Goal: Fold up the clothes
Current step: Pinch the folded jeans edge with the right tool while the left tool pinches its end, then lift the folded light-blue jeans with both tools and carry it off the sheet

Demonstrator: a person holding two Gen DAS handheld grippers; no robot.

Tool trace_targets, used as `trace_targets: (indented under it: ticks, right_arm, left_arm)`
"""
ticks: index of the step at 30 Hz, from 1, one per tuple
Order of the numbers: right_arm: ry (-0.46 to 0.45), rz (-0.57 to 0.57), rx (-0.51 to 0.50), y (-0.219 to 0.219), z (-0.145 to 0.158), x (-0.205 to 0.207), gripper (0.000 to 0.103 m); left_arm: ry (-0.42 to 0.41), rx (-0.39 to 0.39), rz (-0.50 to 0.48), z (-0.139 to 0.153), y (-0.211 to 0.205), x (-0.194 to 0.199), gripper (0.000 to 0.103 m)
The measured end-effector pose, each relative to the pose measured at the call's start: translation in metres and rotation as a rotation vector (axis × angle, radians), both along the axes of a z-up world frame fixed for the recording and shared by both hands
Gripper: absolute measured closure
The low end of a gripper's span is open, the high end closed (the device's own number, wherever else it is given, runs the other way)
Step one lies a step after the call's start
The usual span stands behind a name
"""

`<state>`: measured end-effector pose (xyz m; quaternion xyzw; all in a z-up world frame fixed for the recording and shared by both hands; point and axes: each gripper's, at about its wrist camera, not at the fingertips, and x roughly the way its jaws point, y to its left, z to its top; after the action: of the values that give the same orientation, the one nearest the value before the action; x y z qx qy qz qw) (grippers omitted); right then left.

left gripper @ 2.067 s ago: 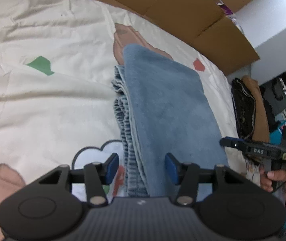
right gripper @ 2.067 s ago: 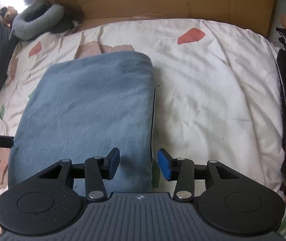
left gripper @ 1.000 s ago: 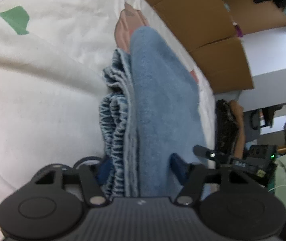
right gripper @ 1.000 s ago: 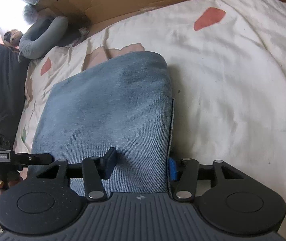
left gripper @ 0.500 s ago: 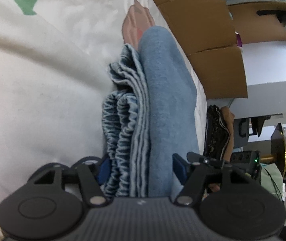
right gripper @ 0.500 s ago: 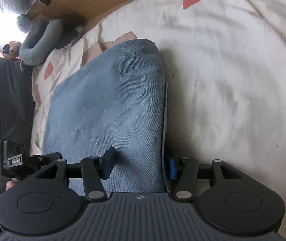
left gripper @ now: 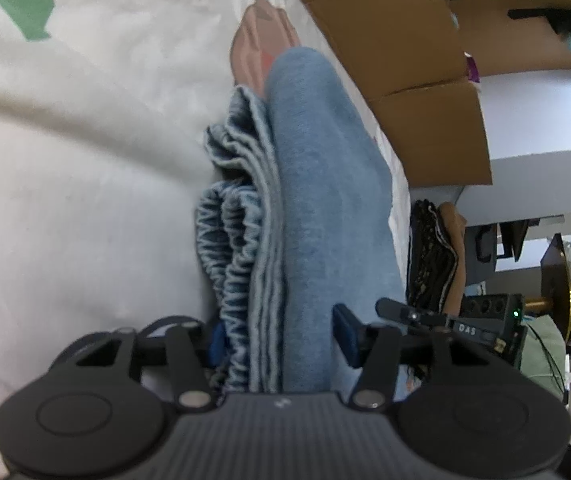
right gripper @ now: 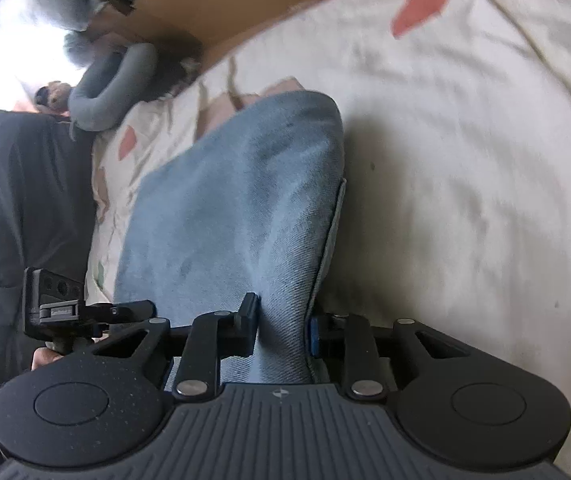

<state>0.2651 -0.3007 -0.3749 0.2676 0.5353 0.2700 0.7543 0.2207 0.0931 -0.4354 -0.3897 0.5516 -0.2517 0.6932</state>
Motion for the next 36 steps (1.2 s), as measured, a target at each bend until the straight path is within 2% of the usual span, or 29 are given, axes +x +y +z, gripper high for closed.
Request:
trace_targets:
  ticks: [5,9,10,13,20,28,36]
  right_arm:
    - [0.018,0.005,0.012,0.003,-0.008,0.003,0.058]
    - [0.032,0.010,0.021,0.006,-0.014,0.006,0.053]
    - [0.036,0.011,0.024,0.007,-0.016,0.007,0.053]
    - [0.047,0.014,0.031,0.009,-0.021,0.009,0.064]
    - [0.008,-0.025,0.012,0.014,0.001,0.002,0.080]
    - [0.010,-0.051,0.026,0.020,0.033,-0.001,0.082]
    - [-0.033,-0.061,0.065,0.029,0.091,-0.004,0.082]
  left_arm:
    - [-0.007,0.005,-0.028,-0.002,-0.002,0.000,0.038]
    - [-0.003,0.002,-0.027,-0.003,-0.002,0.001,0.040]
    - [-0.007,0.007,-0.026,-0.002,-0.003,0.000,0.043]
    - [-0.006,0.016,-0.007,0.002,-0.003,-0.003,0.049]
    - [-0.012,0.073,-0.007,0.026,-0.006,-0.004,0.055]
    - [-0.018,0.112,0.005,0.066,0.000,-0.004,0.057]
    - [-0.065,0.139,0.024,0.132,0.010,-0.004,0.057]
